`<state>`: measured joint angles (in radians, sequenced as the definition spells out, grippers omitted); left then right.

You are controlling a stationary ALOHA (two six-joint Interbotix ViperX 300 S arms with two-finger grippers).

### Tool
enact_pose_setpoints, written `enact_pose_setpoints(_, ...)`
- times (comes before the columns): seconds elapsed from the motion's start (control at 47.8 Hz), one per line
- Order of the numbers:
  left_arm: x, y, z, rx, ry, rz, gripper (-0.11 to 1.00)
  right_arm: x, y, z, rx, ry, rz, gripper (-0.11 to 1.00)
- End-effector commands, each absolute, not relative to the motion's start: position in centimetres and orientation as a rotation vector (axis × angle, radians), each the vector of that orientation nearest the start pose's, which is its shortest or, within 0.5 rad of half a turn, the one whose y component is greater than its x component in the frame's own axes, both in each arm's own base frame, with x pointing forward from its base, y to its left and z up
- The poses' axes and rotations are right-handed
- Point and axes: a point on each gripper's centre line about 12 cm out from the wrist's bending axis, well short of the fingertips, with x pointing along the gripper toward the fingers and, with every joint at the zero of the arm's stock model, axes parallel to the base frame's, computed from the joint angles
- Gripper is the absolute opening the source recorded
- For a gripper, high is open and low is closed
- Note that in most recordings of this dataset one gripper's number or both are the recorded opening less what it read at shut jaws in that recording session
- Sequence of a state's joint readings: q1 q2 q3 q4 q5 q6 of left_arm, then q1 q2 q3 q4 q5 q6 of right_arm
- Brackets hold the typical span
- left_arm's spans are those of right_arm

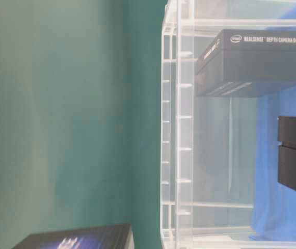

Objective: Take the box out of the case with the left arm.
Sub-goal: 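Carry the box forward and left onto the cloth in front, then lower the box beside the first box and open the left gripper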

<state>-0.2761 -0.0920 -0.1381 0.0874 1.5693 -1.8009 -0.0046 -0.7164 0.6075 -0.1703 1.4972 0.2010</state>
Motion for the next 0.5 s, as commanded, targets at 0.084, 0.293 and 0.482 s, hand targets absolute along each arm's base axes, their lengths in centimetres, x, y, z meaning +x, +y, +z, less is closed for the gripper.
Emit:
enact_pose_setpoints(0.084,33.3,-10.4,39.5,-1.293,1.013,0.975,0.63,16.9,-2.1,31.4,0.041,1.346,-0.276,0.0)
enact_pose_setpoints(0.293,33.6,-10.6,39.0,-1.284,1.022,0.987,0.63,16.9,-2.1,31.4,0.041,1.348,-0.276,0.0)
enact_pose_setpoints(0.482,33.6,-10.6,38.5,-1.274,1.03,1.002,0.63,16.9,-2.1,31.4,0.041,1.346,-0.276,0.0)
